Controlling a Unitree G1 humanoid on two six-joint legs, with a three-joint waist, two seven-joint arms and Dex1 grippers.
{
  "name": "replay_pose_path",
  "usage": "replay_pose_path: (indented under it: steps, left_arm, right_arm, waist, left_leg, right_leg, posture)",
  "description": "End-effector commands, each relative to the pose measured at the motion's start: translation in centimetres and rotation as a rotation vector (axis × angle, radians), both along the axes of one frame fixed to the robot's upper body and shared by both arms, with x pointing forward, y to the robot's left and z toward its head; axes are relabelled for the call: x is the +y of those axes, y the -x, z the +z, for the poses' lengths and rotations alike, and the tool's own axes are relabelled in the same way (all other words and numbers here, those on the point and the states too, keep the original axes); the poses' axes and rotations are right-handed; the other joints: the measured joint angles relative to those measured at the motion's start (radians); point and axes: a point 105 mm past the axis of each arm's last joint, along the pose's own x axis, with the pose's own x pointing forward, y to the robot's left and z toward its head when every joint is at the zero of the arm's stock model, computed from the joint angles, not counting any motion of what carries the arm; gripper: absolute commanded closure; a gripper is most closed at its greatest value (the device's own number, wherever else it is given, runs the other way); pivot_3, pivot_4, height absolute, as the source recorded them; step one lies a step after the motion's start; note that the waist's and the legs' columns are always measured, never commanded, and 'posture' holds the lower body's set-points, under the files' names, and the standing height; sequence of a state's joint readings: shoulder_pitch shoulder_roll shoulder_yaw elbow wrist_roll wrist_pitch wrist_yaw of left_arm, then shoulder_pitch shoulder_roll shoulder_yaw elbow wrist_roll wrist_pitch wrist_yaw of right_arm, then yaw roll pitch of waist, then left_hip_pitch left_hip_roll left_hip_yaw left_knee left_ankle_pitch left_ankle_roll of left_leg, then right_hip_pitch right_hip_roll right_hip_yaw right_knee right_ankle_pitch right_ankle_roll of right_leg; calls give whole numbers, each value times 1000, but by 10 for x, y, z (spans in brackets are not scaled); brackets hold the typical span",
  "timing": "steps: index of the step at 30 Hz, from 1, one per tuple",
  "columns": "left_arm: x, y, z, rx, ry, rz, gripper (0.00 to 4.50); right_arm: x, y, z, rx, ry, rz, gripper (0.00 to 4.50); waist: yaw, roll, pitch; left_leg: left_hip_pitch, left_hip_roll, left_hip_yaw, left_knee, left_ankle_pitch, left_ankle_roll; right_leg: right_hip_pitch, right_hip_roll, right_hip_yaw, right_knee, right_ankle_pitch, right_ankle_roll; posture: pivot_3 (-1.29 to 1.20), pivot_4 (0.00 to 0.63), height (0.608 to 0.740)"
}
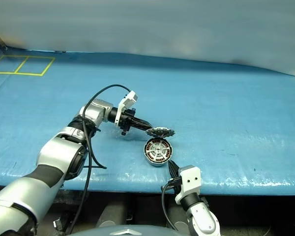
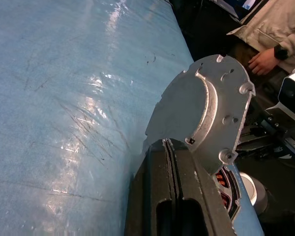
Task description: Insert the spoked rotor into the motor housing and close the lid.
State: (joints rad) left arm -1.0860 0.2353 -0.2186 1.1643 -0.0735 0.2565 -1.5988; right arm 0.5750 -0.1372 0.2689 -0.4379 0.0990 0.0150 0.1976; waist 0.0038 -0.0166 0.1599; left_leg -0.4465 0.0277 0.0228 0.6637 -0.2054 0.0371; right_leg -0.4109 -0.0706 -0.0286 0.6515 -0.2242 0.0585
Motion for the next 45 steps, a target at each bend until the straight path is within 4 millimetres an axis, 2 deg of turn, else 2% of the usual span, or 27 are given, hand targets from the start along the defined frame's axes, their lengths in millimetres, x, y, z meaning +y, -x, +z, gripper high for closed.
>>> replay_pose_path:
  steps: [1,5,8,15,19,21,23,28,32,37,40,45]
  left_arm:
    - [-2,5,1,-21,-19,-55,4487]
    - [3,11,-10,-26,-89,-96,4487]
    - [6,14,-11,-26,-95,-109,4487]
    - [24,10,11,-88,66,-34,4487]
    - [40,11,24,-181,215,140,4487]
    - [44,17,26,-206,260,216,4487]
    - [45,30,20,-245,295,294,4487]
    - [38,73,2,-369,354,403,4487]
    - [34,89,-5,-389,409,514,4487]
    - [34,103,-13,-379,430,601,4487]
    - [37,111,-17,-376,422,606,4487]
    - [41,114,-20,-398,404,640,4487]
  right_arm:
    - [0,-1,5,-18,-12,-4,4500]
    - [0,-1,5,-16,-15,-9,4500]
    - [0,-2,5,-17,-17,-16,4500]
    - [-7,0,11,-32,-4,-40,4500]
    - [-22,-8,24,-52,14,-101,4500]
    - [-27,-12,31,-50,19,-119,4500]
    - [-31,-21,44,-70,14,-123,4500]
    - [-32,-47,69,-89,70,-56,4500]
    - [-33,-65,71,-33,144,-18,4500]
    - [-27,-83,83,-20,179,47,4500]
    - [-17,-88,91,-13,171,132,4500]
    - [-5,-88,91,38,163,251,4500]
  waist:
    - [0,0,0]
    - [-1,0,0]
    - [0,0,0]
    - [-1,0,0]
    - [-10,1,0]
    - [-13,1,-1]
    - [-13,2,-1]
    - [-12,3,-1]
    - [8,4,-2]
    - [8,8,-5]
    - [8,8,-5]
    - [9,8,-5]
  left_leg:
    - [0,0,0,0,0,0]
    - [0,0,1,1,0,0]
    - [0,0,1,3,0,0]
    - [0,1,1,4,0,0]
    - [0,1,1,3,0,0]
    - [1,1,2,2,0,0]
    - [1,1,1,3,0,-1]
    - [6,1,4,3,0,-1]
    - [10,1,4,2,0,-2]
    - [13,1,8,0,1,-2]
    - [12,1,8,-1,1,-1]
    - [11,1,8,-2,1,-1]
  right_leg:
    - [0,0,0,0,0,0]
    - [-1,0,1,2,0,0]
    - [-3,0,2,7,-1,-2]
    - [-3,-1,2,8,-2,-2]
    - [-4,-1,2,8,1,-6]
    - [-4,-2,3,9,1,-8]
    - [-3,-3,2,9,1,-8]
    - [-1,-9,3,9,2,-8]
    - [0,-10,1,8,2,-9]
    - [0,-7,2,8,1,-7]
    - [-2,-6,2,8,1,-6]
    - [-2,-6,1,7,1,-7]
  posture:
    - [0,150,740]
    - [0,150,740]
    - [0,150,740]
    - [0,150,740]
    - [0,150,740]
    - [0,150,740]
    - [0,150,740]
    - [0,150,740]
    - [0,150,740]
    - [0,150,740]
    - [0,150,740]
    - [0,150,740]
